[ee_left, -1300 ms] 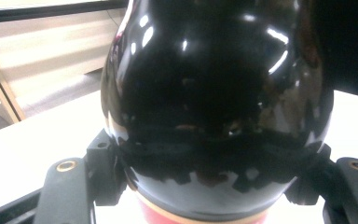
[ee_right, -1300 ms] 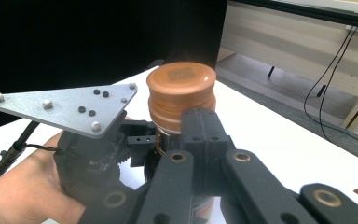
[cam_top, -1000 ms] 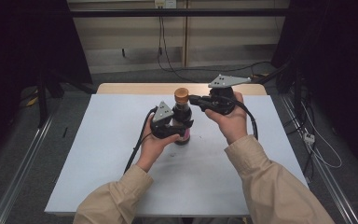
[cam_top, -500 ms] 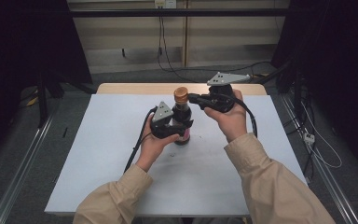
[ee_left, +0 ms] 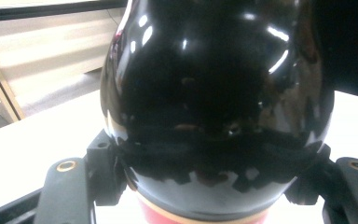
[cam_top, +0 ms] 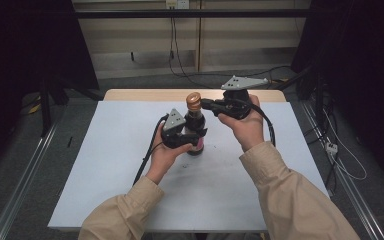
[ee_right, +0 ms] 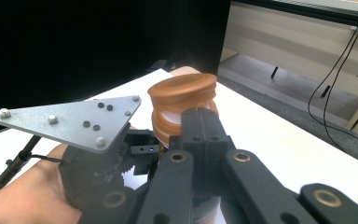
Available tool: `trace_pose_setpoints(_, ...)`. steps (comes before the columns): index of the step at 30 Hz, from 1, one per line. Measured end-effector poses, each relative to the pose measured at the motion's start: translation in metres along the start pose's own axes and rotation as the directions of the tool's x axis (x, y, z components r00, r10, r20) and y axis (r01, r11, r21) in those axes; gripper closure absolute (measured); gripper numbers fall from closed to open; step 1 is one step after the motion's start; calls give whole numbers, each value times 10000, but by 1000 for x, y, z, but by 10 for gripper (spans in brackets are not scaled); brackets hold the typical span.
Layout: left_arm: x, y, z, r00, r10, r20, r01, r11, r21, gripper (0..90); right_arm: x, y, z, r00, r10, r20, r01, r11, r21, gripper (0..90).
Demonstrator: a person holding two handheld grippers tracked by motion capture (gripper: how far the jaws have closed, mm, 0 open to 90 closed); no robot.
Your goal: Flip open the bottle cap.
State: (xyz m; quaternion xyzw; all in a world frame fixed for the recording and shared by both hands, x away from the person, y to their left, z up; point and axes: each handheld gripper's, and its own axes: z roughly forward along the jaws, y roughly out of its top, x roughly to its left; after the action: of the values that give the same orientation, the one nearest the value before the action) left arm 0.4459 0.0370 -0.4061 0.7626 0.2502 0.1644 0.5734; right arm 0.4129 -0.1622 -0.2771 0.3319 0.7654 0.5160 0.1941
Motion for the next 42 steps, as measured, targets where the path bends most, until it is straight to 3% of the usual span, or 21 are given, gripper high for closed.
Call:
trace_pose_setpoints(29,1,0,0,10000,-36,80,36,10000,42,306,1,6,0,10000,-52,16,52,10000,-25,900)
trace_pose_setpoints(30,0,0,0,10000,-45,-72,45,10000,-10,306,2,6,0,10000,-42,19,42,10000,-39,900)
trace_pose_setpoints(42,0,-1,0,9999,-120,-72,119,9999,-71,305,3,8,1,10000,-44,1,44,9999,-107,900)
